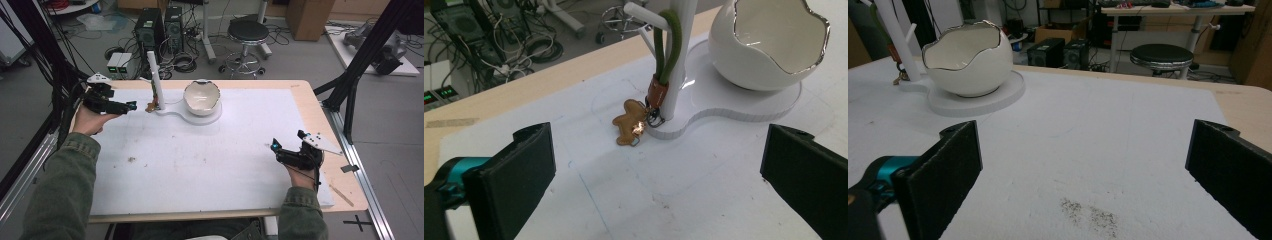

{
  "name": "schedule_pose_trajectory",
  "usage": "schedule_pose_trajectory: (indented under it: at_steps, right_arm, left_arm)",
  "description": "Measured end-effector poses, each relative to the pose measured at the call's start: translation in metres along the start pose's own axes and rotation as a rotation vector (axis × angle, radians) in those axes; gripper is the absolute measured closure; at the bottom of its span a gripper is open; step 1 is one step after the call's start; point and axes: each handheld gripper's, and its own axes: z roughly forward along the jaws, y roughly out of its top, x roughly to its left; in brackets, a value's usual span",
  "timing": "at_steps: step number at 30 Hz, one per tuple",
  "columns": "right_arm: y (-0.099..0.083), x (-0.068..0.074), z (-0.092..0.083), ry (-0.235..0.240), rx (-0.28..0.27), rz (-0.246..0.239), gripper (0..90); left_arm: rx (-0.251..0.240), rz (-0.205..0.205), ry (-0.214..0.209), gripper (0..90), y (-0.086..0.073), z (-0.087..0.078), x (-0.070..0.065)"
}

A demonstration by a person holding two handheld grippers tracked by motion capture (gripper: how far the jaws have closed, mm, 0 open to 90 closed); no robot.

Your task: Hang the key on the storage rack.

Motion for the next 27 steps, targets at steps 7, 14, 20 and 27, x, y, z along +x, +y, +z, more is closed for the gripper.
schedule_pose_trajectory:
  at_steps: [7, 14, 20, 27]
  right_arm:
    - [0.0, 0.0, -0.002, -0.004, -0.002, 0.01, 0.6]
    - [0.0, -0.001, -0.002, -0.004, -0.003, 0.011, 0.6]
    - [0.0, -0.001, -0.002, -0.003, 0.001, 0.011, 0.6]
    - [0.0, -0.001, -0.002, -0.005, -0.002, 0.006, 0.6]
  left_arm:
    - [-0.038, 0.0, 0.028, 1.7, -0.003, -0.015, -0.002]
    - [-0.069, -0.035, 0.051, 1.7, -0.016, -0.023, 0.004]
    - [-0.091, -0.042, 0.06, 1.7, -0.025, -0.029, 0.005]
    - [-0.128, -0.03, 0.049, 1.7, -0.033, -0.039, -0.003]
